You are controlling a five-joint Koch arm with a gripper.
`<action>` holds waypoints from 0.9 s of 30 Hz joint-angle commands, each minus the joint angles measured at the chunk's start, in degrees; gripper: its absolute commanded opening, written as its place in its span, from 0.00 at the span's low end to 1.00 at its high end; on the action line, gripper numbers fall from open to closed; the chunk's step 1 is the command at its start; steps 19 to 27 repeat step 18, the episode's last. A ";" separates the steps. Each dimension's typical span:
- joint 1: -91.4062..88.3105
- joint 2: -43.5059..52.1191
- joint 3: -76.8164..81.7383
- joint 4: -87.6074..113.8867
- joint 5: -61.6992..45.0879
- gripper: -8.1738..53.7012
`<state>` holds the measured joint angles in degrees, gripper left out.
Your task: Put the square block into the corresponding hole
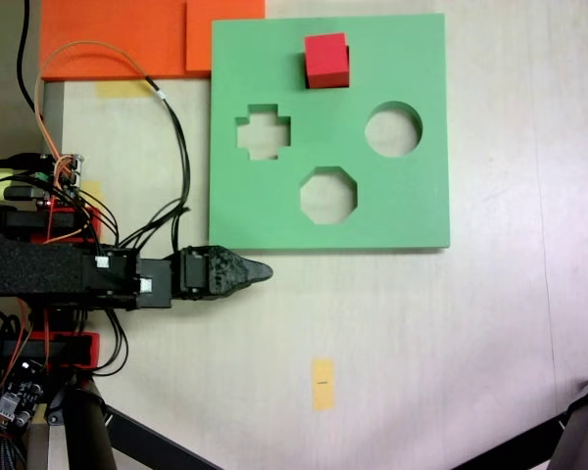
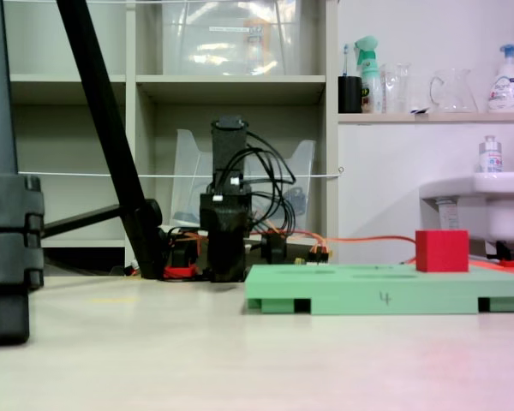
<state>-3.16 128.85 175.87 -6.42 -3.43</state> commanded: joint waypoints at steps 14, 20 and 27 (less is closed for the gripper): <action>-1.14 3.96 3.69 5.89 -0.18 0.68; -1.14 3.96 3.69 5.89 -0.09 0.68; -1.14 3.96 3.69 5.89 -0.09 0.68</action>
